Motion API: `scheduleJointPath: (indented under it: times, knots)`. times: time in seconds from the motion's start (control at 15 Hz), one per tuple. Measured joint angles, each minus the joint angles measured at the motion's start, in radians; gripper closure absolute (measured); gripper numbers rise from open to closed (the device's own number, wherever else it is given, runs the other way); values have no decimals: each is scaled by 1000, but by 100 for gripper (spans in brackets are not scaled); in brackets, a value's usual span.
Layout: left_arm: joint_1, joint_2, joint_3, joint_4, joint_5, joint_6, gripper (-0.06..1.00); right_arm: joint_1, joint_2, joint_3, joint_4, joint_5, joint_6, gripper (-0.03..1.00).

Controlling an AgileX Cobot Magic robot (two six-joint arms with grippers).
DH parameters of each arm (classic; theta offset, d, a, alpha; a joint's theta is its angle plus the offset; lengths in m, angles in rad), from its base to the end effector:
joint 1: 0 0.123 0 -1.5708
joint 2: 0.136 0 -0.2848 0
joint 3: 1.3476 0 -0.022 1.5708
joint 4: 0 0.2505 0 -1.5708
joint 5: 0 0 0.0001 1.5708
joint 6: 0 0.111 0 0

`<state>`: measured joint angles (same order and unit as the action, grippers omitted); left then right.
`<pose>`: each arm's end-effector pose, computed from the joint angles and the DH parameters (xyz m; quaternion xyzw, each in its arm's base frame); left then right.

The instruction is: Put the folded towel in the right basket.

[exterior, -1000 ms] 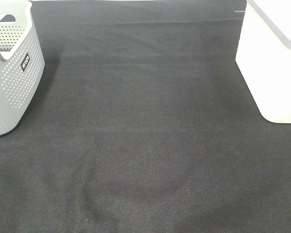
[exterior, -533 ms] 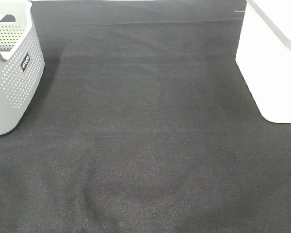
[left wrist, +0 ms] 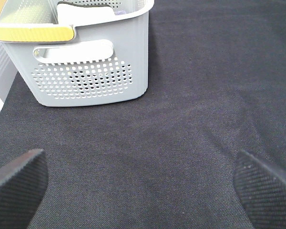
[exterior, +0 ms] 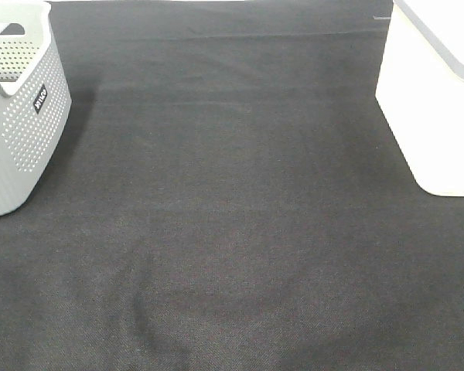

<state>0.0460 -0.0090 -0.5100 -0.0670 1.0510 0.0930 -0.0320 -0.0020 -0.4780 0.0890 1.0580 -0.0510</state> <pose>0.0111 -0.0059 0.2722 0.0213 0.8449 0.0037 0.5345 0.0151 0.0081 0.2621 -0.0093 0.8568 0.0231 0.5150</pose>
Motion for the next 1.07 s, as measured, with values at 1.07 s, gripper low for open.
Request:
scheduleJointPath:
  times: [1.07]
  knots:
    - [0, 0, 0, 0, 0, 0, -5, 0, -1, 23, -17, 50, -2, 0]
